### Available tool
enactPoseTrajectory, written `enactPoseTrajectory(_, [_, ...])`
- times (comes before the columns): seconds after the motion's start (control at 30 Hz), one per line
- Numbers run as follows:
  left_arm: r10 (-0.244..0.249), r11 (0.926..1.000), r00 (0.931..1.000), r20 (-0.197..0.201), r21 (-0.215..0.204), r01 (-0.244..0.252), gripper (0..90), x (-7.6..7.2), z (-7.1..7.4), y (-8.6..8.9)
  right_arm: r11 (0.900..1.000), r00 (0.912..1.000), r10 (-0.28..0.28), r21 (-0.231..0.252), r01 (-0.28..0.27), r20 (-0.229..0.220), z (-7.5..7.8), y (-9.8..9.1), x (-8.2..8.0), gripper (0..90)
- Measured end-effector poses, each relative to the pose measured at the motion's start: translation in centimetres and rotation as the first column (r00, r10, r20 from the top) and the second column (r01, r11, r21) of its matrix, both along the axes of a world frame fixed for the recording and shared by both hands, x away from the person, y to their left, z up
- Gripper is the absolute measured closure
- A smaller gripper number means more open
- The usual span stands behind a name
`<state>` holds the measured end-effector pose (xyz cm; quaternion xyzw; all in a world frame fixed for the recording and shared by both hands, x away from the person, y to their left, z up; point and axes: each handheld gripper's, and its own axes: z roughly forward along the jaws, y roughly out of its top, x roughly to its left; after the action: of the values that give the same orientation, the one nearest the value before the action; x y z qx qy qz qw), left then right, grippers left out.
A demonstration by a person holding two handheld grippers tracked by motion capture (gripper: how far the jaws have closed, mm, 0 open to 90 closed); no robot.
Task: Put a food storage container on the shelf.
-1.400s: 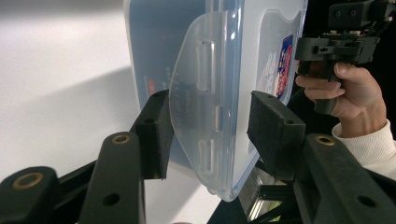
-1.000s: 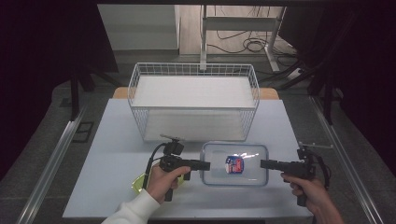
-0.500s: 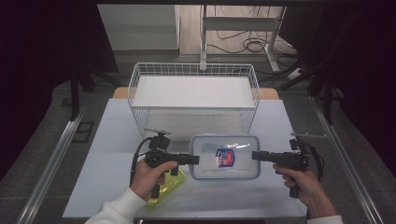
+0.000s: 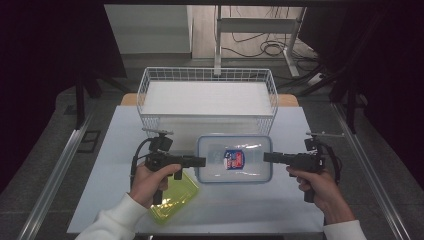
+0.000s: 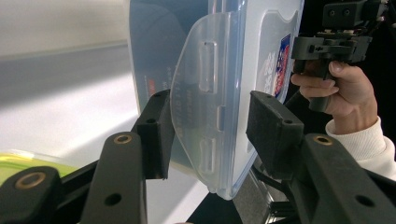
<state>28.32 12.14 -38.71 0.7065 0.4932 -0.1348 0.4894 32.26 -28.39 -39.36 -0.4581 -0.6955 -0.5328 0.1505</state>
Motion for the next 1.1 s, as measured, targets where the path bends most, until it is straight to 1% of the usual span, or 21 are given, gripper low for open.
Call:
enactPoseTrajectory(0.07, [0.001, 1.0, 1.0, 0.002, -0.003, -0.001, 51.8, 0.1, 0.4, 0.2, 1.0, 1.0, 0.002, 0.001, -0.002, 0.005, 0.4, 0.2, 0.1, 53.8])
enactPoseTrajectory(0.27, [0.011, 0.9999, 0.9994, 0.032, -0.005, -0.01, 52.1, 0.6, 1.8, 0.9, 0.9999, 0.9998, 0.01, 0.007, -0.01, 0.015, 1.5, 0.8, 0.8, 53.8])
enactPoseTrajectory(0.47, [0.025, 0.9995, 0.9984, 0.051, -0.02, -0.024, 52.6, 1.1, 2.9, 1.8, 0.9997, 0.9995, 0.015, 0.017, -0.016, 0.026, 2.5, 1.6, 1.6, 53.7])
enactPoseTrajectory(0.57, [0.028, 0.9992, 0.9982, 0.054, -0.029, -0.026, 52.7, 1.5, 3.1, 2.1, 0.9998, 0.9994, 0.014, 0.012, -0.014, 0.032, 3.1, 2.0, 2.0, 53.7])
enactPoseTrajectory(0.77, [0.029, 0.999, 0.9976, 0.063, -0.035, -0.027, 52.6, 2.3, 3.5, 2.6, 0.9998, 0.999, 0.017, -0.005, -0.017, 0.041, 4.0, 2.6, 2.9, 53.7])
enactPoseTrajectory(0.97, [0.027, 0.9985, 0.9969, 0.074, -0.049, -0.023, 52.5, 3.5, 4.2, 3.2, 0.9997, 0.9985, 0.014, -0.021, -0.013, 0.053, 5.3, 3.1, 4.0, 53.7])
enactPoseTrajectory(1.1, [0.029, 0.9982, 0.9963, 0.081, -0.054, -0.025, 52.4, 4.4, 4.8, 3.6, 0.9995, 0.998, 0.014, -0.028, -0.012, 0.061, 6.4, 3.6, 5.0, 53.7])
